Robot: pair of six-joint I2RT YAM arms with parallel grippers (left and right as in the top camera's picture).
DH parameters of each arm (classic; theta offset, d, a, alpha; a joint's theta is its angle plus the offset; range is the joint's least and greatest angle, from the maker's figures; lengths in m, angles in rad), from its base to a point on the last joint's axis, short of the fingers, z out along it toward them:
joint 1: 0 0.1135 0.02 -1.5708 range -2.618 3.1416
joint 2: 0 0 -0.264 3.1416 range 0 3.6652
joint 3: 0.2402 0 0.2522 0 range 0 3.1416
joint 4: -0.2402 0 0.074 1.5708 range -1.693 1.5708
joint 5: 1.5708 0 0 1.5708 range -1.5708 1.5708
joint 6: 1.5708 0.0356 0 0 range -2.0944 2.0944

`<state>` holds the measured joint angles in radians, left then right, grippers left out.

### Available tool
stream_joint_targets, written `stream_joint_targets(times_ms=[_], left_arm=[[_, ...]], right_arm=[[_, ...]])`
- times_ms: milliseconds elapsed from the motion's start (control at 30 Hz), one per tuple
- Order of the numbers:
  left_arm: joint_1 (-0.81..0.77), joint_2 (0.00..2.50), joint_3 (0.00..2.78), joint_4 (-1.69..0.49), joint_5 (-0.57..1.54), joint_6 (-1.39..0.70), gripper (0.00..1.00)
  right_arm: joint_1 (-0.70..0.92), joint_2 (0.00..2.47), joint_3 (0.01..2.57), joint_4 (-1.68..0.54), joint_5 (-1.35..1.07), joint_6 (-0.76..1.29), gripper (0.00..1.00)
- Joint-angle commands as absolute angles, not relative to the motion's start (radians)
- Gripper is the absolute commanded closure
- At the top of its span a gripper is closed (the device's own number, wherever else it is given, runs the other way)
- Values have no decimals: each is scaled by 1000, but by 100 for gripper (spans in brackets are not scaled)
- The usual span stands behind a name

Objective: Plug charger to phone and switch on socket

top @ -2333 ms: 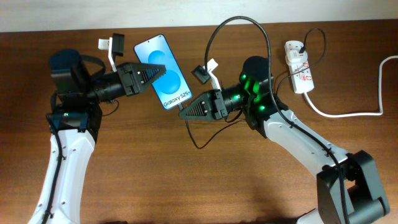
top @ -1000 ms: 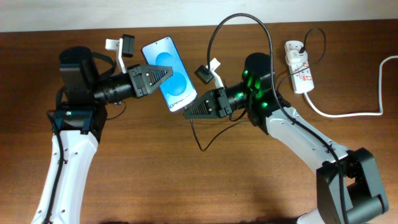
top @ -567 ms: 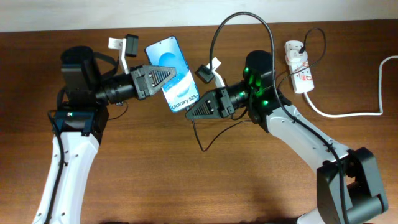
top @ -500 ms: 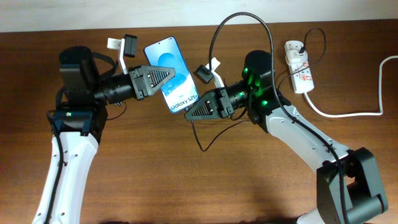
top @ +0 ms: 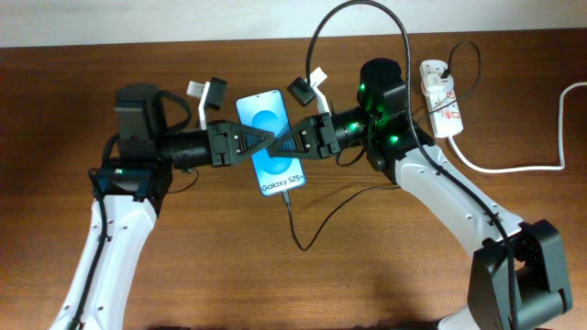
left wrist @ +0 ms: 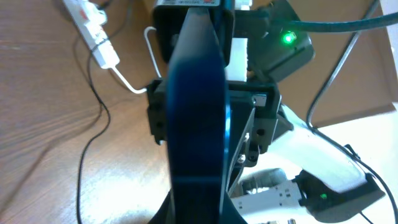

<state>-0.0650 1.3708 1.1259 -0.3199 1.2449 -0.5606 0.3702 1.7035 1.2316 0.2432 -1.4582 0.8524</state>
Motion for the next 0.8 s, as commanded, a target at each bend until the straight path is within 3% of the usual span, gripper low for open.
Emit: stream_joint_targets(times_ms=[0, 167, 233, 333, 433, 600, 767], left_arm=[[67, 1386, 1091, -339, 1101, -536, 100], [162, 1386, 1091, -373, 969, -507, 100], [162, 1386, 1091, -485, 840, -463, 100], [162, 1386, 1091, -675, 721, -425, 100], [162, 1386, 1091, -689, 776, -622, 100], [138, 1386, 1091, -723, 966, -739, 100], [-28, 1386, 1091, -745, 604, -680, 100]], right_arm=[[351, 1663, 1292, 235, -1433, 781, 80], [351, 1663, 1292, 234, -1431, 753, 68], [338, 1663, 1292, 197, -1412, 715, 58], [290, 1663, 1292, -73, -1202, 530, 47], [274, 1663, 1292, -375, -774, 379, 44], [238, 1663, 1293, -454, -712, 372, 42], [136, 1661, 1293, -688, -533, 293, 41]])
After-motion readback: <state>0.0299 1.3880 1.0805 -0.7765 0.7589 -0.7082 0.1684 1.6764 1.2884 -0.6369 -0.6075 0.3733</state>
